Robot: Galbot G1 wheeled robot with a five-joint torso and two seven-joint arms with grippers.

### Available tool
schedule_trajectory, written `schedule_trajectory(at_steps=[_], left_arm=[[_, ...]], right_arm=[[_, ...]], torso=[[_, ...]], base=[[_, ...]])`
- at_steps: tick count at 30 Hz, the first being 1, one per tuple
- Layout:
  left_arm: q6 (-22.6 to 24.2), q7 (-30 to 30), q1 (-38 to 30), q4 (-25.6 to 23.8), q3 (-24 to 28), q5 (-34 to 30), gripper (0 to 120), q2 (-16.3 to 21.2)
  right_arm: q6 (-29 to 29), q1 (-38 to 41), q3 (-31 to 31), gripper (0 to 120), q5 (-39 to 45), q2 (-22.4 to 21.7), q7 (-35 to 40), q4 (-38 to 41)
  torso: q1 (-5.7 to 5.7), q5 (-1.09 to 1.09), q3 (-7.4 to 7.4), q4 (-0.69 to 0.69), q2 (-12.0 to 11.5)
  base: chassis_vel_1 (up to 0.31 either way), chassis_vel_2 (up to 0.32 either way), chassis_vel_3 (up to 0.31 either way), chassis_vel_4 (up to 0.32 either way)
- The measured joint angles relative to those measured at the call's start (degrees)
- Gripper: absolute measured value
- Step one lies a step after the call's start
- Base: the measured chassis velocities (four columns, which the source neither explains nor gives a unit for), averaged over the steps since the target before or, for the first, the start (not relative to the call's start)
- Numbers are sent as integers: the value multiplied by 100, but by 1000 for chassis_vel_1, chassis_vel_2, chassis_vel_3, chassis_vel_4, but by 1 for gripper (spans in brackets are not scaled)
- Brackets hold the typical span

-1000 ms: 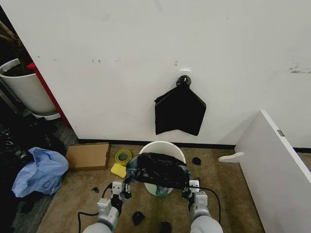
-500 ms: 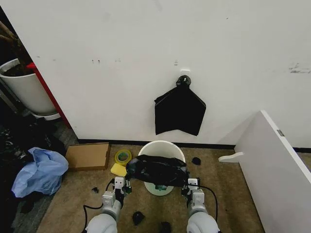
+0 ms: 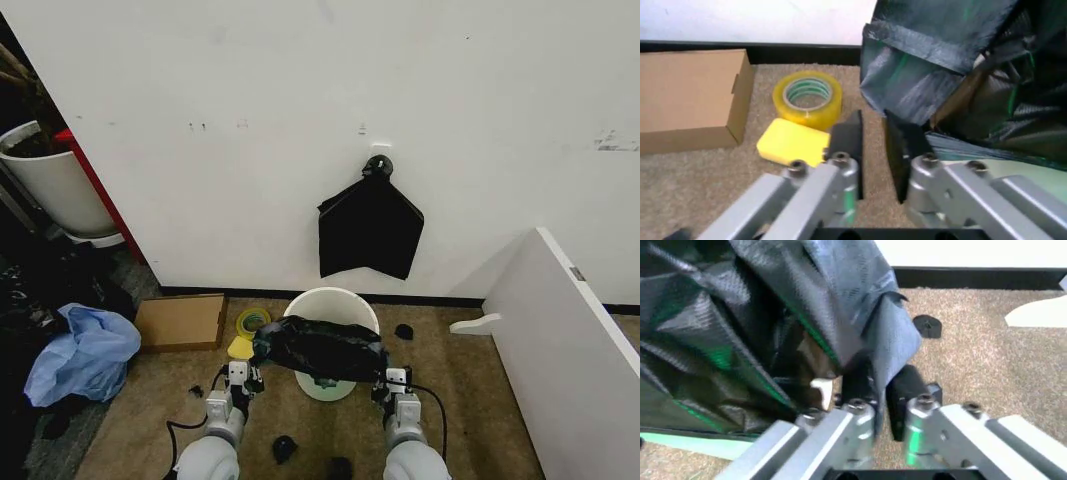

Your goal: Place the garbage bag over the trash bin.

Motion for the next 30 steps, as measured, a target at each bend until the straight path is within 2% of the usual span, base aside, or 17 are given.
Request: schedule_trajectory(at_steps=[2,3,5,11,13,18,21,25,30], left_arm=[[22,0,39,-70,-26,15,21,18],[31,1,76,-138,-54,48,27,31],[34,3,86,-157,-62,58,29,35],[-14,43,278,-452,-133,160,57,116],[-11,44,293,-471,-137,164,59,120],[-135,72,663,-732,-203,210,84,226],[-188,89,761,-781,-226,204,90,256],[-396,108,979,-828,-285,121,100,347],[-525,104,1140,-882,-329,-73,100,425]], right_arm=[[50,-68,-3,12,-10,-34,-2,73],[101,-132,-7,18,-25,-63,-7,135],[117,-150,-9,20,-31,-73,-10,152],[722,-458,19,48,-321,-230,-189,305],[748,-480,22,50,-329,-239,-207,324],[1332,-869,79,73,-610,-327,-530,563],[1443,-921,93,80,-630,-326,-560,596],[1833,-1006,171,97,-618,-313,-579,606],[2247,-1117,309,100,-353,-327,-667,661]], torso=[[0,0,0,0,0],[0,-1,0,0,0],[0,-1,0,0,0],[0,-1,-1,-1,0],[0,-1,-1,-1,0],[0,-1,-1,-1,0],[0,-1,-1,0,0],[0,0,0,0,0],[0,-1,0,-1,0]], base=[[0,0,0,0],[0,0,0,0],[0,0,0,0],[0,0,0,0],[0,0,0,0],[0,0,0,0],[0,0,0,0],[0,0,0,0],[0,0,0,0]])
